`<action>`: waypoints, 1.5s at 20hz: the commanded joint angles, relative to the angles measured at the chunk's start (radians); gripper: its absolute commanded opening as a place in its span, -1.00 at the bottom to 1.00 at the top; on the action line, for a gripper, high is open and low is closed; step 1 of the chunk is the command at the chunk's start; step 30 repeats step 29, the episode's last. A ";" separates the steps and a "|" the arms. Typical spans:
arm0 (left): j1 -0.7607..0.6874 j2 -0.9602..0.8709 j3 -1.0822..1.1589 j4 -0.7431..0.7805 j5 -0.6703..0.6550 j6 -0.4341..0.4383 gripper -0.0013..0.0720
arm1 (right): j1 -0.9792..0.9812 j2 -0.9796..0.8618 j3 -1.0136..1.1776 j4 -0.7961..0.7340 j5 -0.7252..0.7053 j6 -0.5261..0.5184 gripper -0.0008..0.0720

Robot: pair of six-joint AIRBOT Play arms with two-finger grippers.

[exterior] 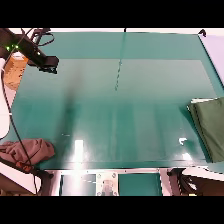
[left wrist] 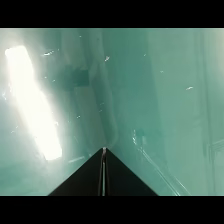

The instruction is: Fold the shirts.

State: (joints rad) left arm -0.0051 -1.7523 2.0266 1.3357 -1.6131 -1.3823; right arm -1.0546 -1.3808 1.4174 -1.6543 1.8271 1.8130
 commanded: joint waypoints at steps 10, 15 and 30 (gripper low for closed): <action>-0.098 0.036 -0.117 -0.058 -0.058 -0.083 -0.90 | 0.490 0.103 -0.078 0.335 -0.386 -0.126 -0.94; -0.235 0.298 -0.539 -0.040 0.048 -0.129 -0.90 | 0.834 0.359 -0.559 0.338 -0.566 -0.157 -0.94; -0.270 0.735 -1.025 0.063 0.166 -0.241 -0.90 | 1.070 0.509 -0.777 0.398 -0.649 -0.146 -0.93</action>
